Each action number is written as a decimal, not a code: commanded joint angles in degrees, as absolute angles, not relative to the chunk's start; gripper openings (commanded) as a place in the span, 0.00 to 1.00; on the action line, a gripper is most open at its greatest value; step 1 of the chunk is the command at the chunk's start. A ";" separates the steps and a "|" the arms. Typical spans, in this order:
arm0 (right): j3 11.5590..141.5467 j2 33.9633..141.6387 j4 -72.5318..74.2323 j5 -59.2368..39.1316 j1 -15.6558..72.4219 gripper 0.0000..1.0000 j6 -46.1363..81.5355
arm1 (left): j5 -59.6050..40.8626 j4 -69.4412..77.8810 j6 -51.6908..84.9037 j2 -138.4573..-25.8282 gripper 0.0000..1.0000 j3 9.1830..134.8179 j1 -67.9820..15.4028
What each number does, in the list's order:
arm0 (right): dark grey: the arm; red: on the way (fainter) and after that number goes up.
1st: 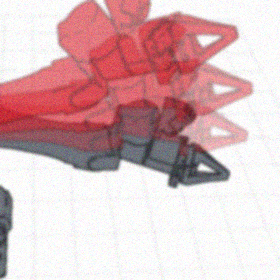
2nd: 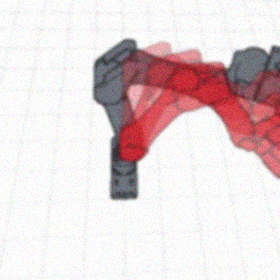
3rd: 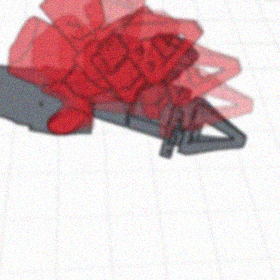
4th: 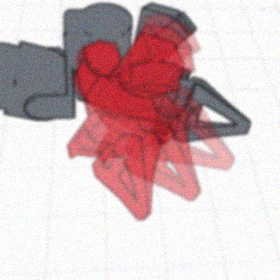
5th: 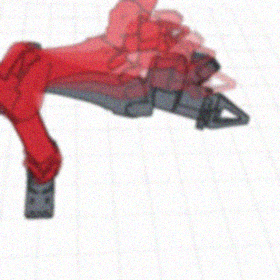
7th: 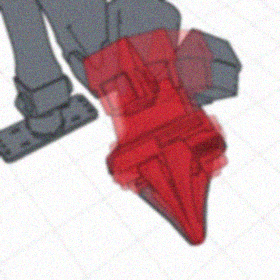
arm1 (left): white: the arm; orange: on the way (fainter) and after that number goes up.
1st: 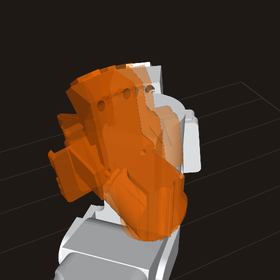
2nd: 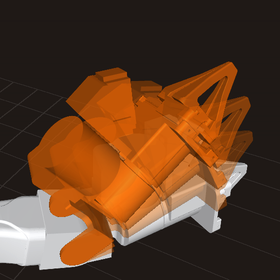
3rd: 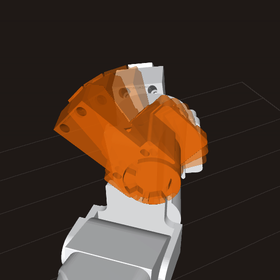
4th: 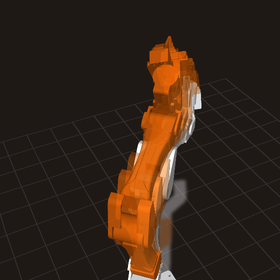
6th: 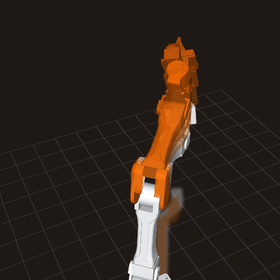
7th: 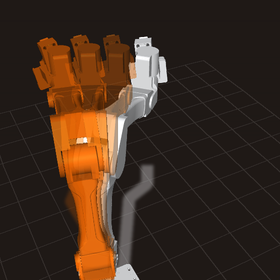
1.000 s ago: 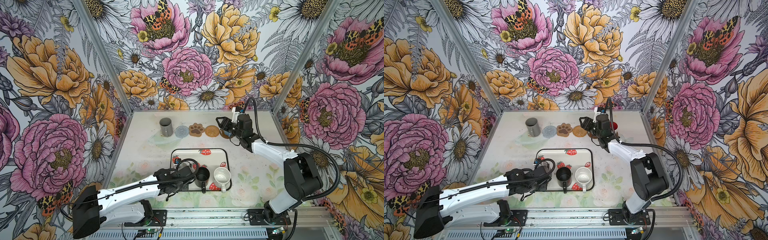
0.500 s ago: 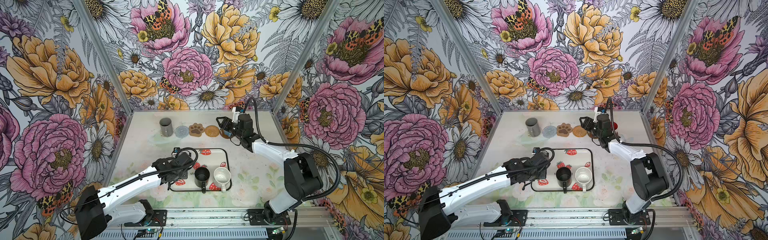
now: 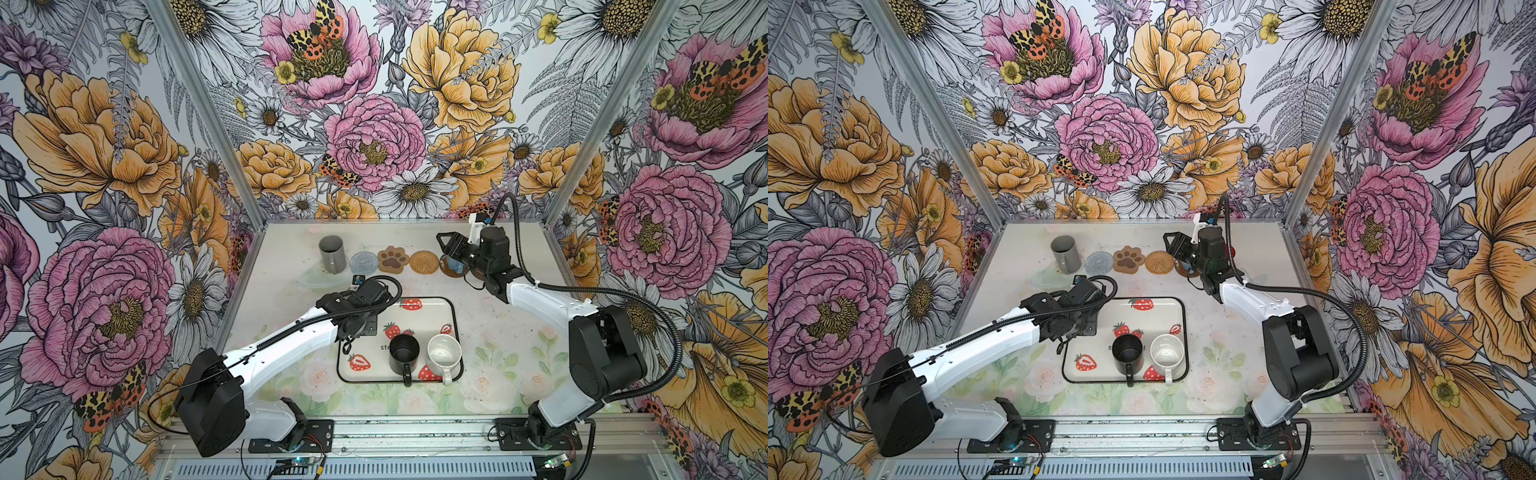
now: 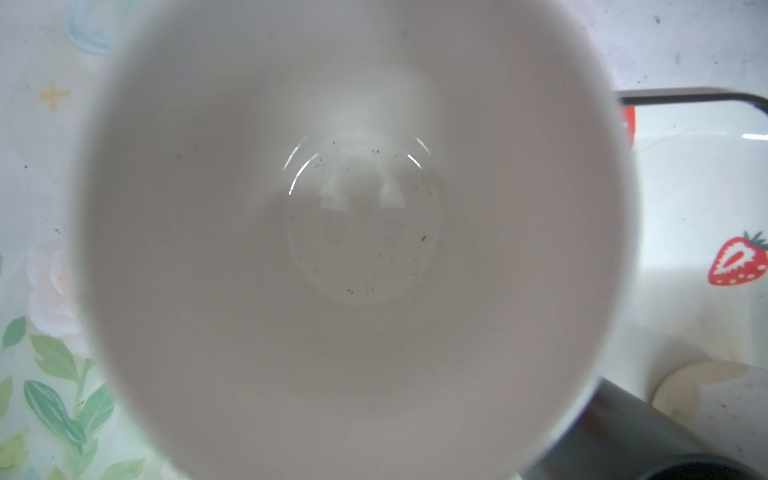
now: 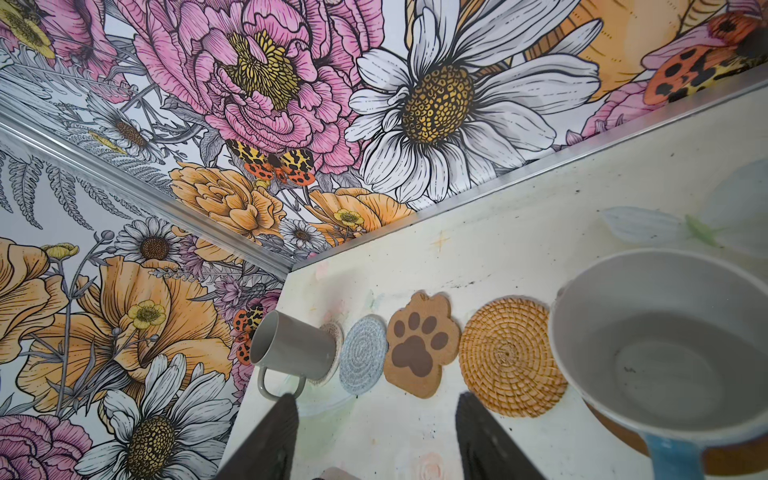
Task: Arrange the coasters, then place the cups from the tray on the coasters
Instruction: 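Carry the purple-handled mug with the left gripper toward the blue woven coaster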
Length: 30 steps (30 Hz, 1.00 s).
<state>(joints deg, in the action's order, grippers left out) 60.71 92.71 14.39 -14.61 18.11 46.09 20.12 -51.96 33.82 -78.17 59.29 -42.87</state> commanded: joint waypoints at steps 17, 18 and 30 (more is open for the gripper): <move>60.12 93.10 15.12 -17.32 15.34 0.63 46.93 | 15.47 -39.73 22.90 -93.65 0.00 74.99 -33.30; 60.20 93.19 15.12 -17.44 15.25 0.63 47.02 | 15.46 -39.64 22.73 -94.15 0.00 75.43 -32.93; 60.21 93.33 14.59 -18.14 14.45 0.63 47.07 | 12.39 -34.90 20.06 -98.60 0.00 78.58 -28.32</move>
<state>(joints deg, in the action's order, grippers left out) 60.53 92.71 14.39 -17.52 14.92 47.11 12.93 -40.16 22.06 -98.45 75.50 -28.97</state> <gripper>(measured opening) 0.629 0.164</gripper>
